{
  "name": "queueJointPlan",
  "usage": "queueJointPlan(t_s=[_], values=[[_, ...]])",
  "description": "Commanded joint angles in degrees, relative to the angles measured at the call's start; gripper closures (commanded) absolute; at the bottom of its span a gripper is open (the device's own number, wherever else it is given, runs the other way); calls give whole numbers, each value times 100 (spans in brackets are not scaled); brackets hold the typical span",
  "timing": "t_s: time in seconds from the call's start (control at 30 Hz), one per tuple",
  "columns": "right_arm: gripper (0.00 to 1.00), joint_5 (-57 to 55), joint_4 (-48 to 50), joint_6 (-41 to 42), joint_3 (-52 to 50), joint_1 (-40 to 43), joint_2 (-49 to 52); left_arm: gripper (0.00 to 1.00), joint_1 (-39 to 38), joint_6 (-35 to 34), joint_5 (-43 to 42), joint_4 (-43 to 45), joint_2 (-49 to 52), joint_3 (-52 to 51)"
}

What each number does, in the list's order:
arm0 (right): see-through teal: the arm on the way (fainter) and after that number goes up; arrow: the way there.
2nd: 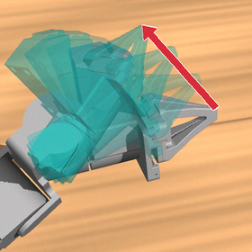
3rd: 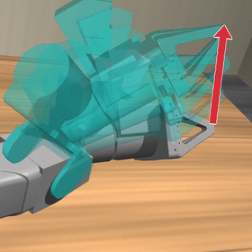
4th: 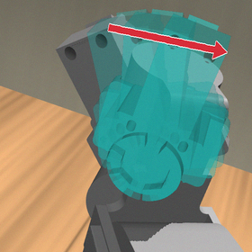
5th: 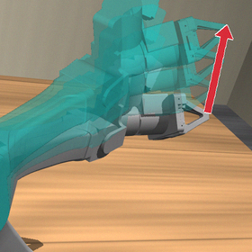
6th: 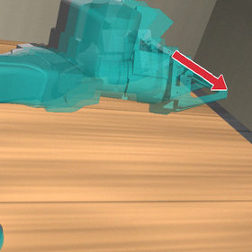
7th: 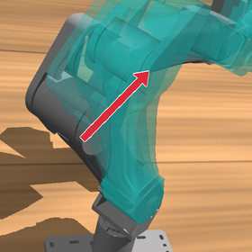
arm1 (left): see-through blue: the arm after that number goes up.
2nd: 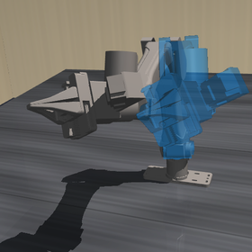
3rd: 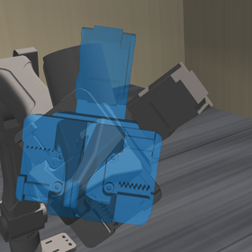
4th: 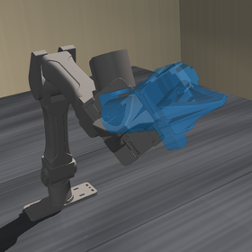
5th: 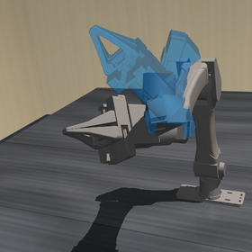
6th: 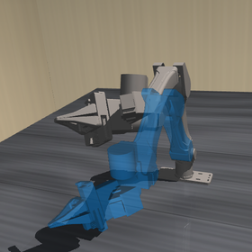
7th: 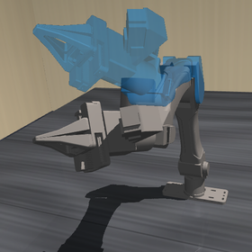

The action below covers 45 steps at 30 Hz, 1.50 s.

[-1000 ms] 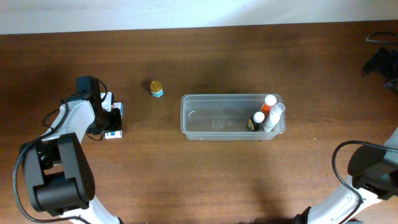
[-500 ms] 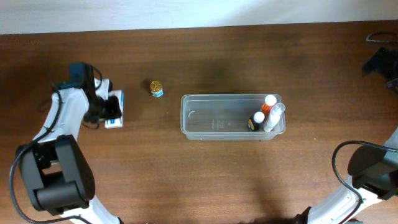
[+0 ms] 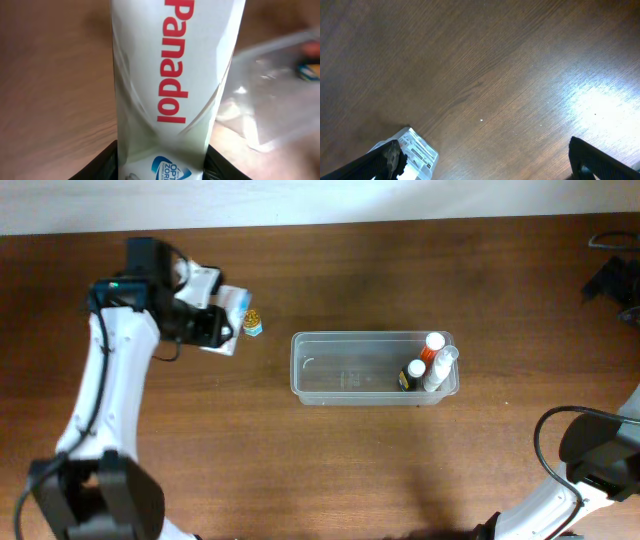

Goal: Pack container
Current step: 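Carry the Panadol box right and lower it into the container, then open the left gripper and move it left toward the amber jar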

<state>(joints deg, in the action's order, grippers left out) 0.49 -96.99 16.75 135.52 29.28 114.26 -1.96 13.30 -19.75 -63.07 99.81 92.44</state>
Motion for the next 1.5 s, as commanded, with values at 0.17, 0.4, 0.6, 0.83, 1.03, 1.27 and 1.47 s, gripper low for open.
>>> queueJointPlan(t_s=[0.17,0.4,0.6,0.83,1.03,1.27,1.47], values=[[2,15,-26,66,-33,0,-63,55,-1554,1161,-295,-15,-614,136],[2,15,-26,66,-33,0,-63,55,-2472,1816,127,-17,-328,136],[2,15,-26,66,-33,0,-63,54,-2719,2583,155,-17,44,136],[2,15,-26,68,-33,0,-63,55,-2719,3294,153,2,592,136],[2,15,-26,66,-33,0,-63,54,-2719,3510,153,109,990,136],[2,15,-26,66,-33,0,-63,54,-2719,3613,155,393,1185,136],[2,15,-28,66,-33,0,-63,53,-2719,3613,153,566,1388,136]])
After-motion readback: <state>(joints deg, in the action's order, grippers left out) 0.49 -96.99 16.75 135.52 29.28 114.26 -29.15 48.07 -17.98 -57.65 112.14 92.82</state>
